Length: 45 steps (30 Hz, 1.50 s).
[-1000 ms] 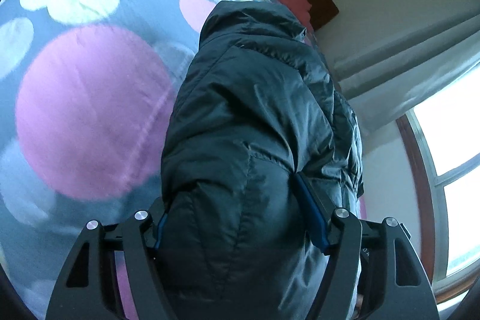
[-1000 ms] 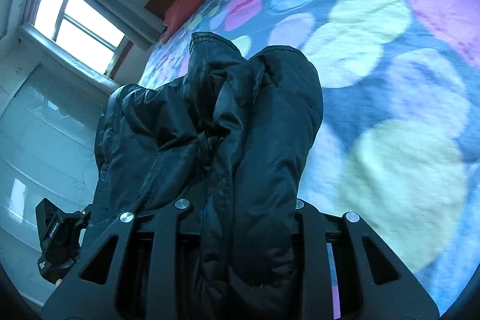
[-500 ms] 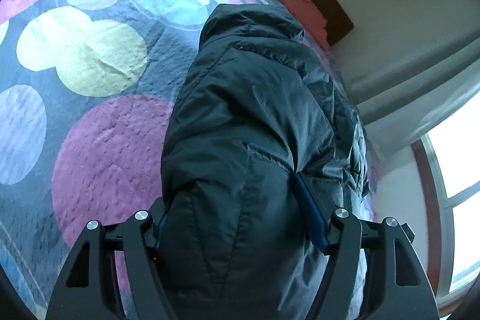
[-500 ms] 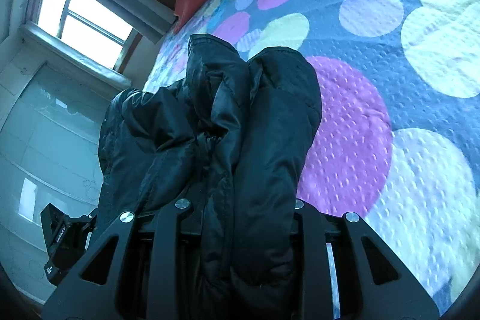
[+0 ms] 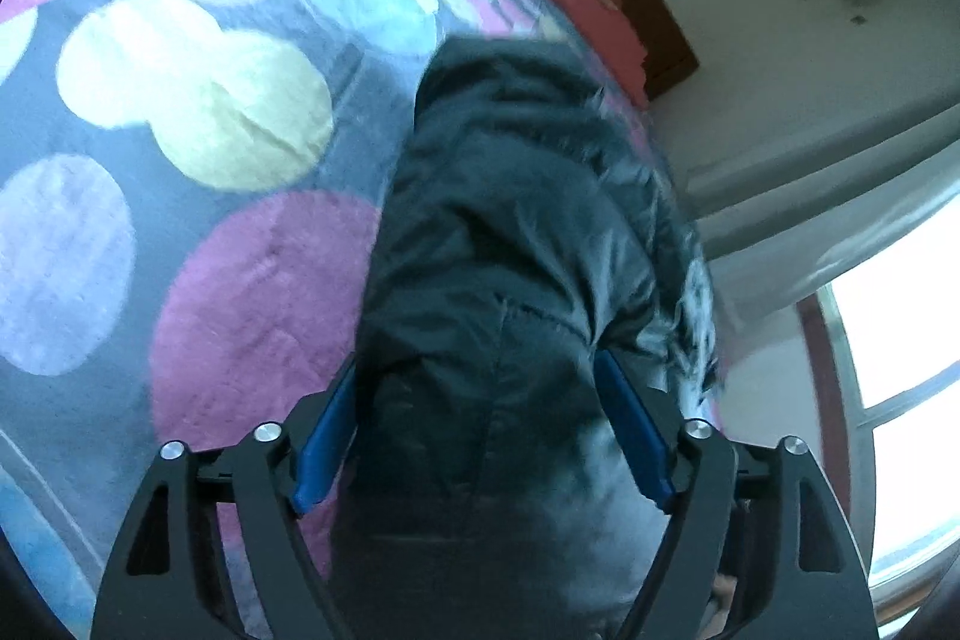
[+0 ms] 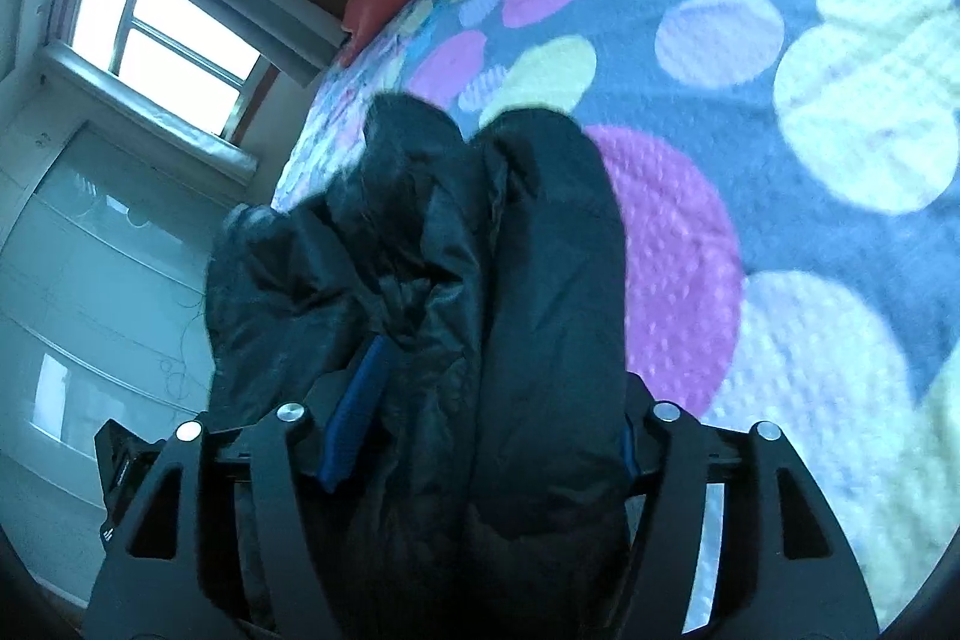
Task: Fold large clothes
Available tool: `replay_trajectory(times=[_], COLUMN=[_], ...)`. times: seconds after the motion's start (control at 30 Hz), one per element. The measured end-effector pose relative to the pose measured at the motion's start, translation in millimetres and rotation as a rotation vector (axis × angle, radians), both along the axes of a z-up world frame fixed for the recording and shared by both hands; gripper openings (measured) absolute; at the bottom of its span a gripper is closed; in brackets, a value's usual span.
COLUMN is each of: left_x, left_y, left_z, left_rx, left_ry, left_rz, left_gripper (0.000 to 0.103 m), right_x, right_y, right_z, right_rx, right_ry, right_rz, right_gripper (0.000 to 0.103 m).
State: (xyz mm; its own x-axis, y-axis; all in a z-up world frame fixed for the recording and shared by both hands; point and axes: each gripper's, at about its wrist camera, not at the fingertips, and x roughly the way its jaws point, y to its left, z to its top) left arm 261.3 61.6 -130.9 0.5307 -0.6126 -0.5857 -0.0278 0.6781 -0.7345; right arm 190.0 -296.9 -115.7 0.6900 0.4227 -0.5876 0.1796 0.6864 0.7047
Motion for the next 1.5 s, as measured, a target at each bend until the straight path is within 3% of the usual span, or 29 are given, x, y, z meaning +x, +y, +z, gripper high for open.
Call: replay_trajectory(times=[0.17,0.37,0.43,0.53,0.63,0.77,0.83,0.9,1.17,1.23,1.3,1.4,1.5], left_x=[23,50,56,62,65,52,35,9,-53,-52,-50,-47,-50], left_y=[-3,-29,-33,-42,-48,-37,-27,-12,-1,-3,-11,-20,-19], left_z=[6,5,0,-6,-10,3,9,10,-14,-17,-20,-18,-15], left_rx=[0.031,0.189,0.219,0.282,0.319,0.285,0.257,0.213,0.058,0.063,0.077,0.143,0.139], left_ry=[-0.01,0.008,0.03,0.05,0.062,0.025,0.0,-0.009,0.014,0.016,0.005,-0.019,-0.022], left_rz=[0.007,-0.024,-0.027,-0.028,-0.03,-0.075,-0.075,-0.062,-0.043,-0.034,-0.049,-0.053,-0.047], left_gripper=[0.079,0.079,0.079,0.077,0.077,0.077,0.078,0.08,0.083,0.08,0.074,0.072,0.071], right_x=[22,47,52,55,56,37,17,-2,-50,-50,-49,-49,-53], right_y=[-11,-14,-12,-11,-11,-11,-9,-7,3,6,9,13,15], right_z=[5,-14,-28,-40,-39,-23,-14,-11,-25,-32,-33,-36,-33], right_rx=[0.044,0.026,0.041,0.054,0.05,0.021,-0.004,-0.008,0.066,0.074,0.041,0.031,0.026], right_ry=[0.022,0.099,0.125,0.127,0.125,0.126,0.106,0.11,0.135,0.14,0.135,0.127,0.119], right_rz=[-0.027,-0.057,-0.037,-0.038,-0.04,-0.038,-0.03,-0.019,0.008,0.015,0.017,0.012,0.011], right_gripper=[0.073,0.073,0.04,0.031,0.031,0.043,0.067,0.072,0.069,0.048,0.041,0.039,0.039])
